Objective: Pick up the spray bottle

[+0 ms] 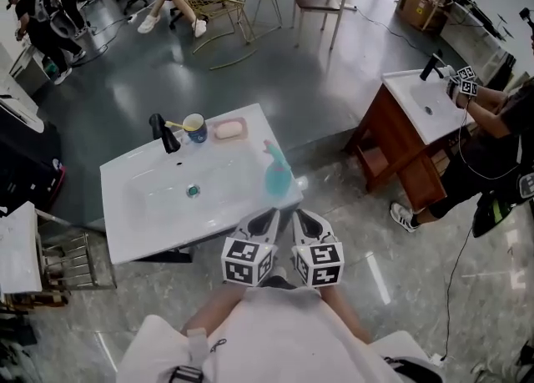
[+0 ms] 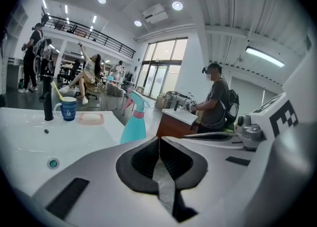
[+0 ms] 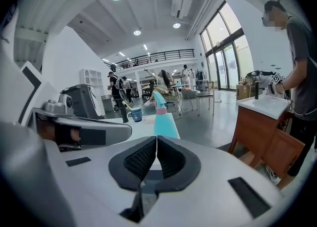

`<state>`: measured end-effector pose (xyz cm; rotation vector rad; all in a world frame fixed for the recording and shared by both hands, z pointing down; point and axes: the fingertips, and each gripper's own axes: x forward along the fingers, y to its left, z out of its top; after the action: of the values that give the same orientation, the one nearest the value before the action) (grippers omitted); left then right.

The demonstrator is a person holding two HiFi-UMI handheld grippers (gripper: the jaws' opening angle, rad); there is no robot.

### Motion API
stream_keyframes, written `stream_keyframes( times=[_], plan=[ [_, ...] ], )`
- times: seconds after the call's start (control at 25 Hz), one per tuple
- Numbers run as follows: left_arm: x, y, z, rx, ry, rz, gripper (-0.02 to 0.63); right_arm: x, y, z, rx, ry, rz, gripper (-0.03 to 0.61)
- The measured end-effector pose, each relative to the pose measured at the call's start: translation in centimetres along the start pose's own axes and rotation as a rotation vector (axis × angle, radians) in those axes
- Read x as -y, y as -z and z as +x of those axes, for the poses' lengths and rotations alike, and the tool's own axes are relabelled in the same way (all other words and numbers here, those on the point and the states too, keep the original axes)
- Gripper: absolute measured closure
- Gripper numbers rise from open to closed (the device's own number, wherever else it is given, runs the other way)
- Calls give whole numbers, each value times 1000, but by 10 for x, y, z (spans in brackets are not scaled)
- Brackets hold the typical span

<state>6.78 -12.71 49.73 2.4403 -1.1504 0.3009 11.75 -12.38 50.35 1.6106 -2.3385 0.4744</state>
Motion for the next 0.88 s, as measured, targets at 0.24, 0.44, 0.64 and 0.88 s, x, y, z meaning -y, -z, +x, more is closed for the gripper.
stream_keyframes(
  times=[0.24,0.44,0.64,0.88],
  plan=[
    [13,-1,14,2,-16,-13,588,17,-4,3,4,-23,-8,551],
    [11,4,17,-8,-55,-27,588,23,-2,2,2,-45,-10,551],
    [2,9,9,-4,-95,-50,587,21,-3,0,10,-62,-14,551],
    [0,9,1,20,-110,-57,588,14,3,-3,21,-74,7,551]
  ],
)
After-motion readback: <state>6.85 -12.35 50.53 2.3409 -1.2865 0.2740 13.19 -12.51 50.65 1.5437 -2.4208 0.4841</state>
